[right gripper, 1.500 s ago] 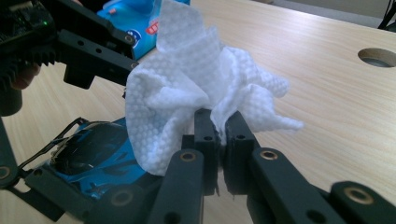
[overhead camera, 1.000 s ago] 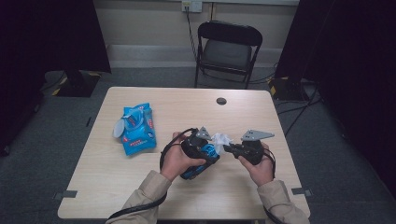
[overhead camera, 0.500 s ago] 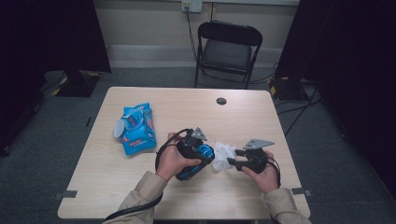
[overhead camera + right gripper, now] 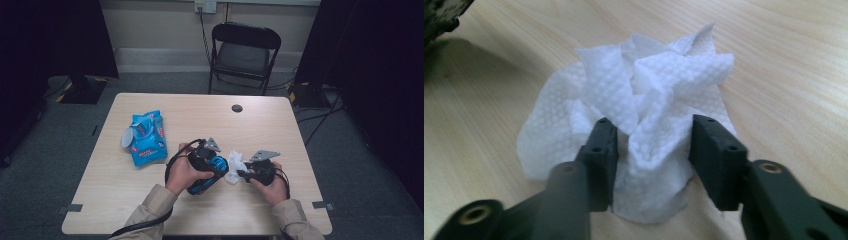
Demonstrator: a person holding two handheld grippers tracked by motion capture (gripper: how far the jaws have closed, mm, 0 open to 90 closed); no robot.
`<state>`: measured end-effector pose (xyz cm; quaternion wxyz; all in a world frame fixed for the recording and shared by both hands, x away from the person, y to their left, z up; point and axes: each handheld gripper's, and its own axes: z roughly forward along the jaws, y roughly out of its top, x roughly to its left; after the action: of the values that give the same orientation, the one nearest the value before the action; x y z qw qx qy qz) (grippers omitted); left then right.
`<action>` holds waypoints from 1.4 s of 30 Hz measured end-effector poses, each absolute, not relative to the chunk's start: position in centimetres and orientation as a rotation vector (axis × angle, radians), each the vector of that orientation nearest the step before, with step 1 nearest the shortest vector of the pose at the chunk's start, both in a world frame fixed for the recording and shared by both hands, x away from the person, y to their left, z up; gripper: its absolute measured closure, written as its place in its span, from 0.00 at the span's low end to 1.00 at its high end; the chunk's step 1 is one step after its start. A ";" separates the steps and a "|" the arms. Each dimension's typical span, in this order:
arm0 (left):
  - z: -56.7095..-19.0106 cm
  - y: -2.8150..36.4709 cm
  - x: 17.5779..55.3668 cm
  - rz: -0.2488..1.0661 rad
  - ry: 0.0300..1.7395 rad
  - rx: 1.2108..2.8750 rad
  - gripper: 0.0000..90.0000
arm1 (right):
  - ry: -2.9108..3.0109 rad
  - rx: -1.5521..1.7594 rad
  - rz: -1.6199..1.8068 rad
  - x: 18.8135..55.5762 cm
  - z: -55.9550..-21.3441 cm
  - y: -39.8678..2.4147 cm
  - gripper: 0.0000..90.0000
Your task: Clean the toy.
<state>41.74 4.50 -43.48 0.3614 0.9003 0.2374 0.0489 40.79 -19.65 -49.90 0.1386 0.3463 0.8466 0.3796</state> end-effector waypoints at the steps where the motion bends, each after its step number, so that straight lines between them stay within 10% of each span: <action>1: -43.5 4.5 41.8 0.126 0.609 2.322 0.29 | 2.457 0.999 1.105 40.8 -49.9 -19.7 0.86; 42: -42.2 4.2 41.9 0.157 0.590 2.243 0.29 | 2.420 0.906 1.528 41.4 -42.0 -17.8 0.97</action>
<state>41.86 4.21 -42.20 0.3971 0.8855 0.2330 0.0621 41.43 -17.84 -41.99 0.0695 0.3011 0.8042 0.5077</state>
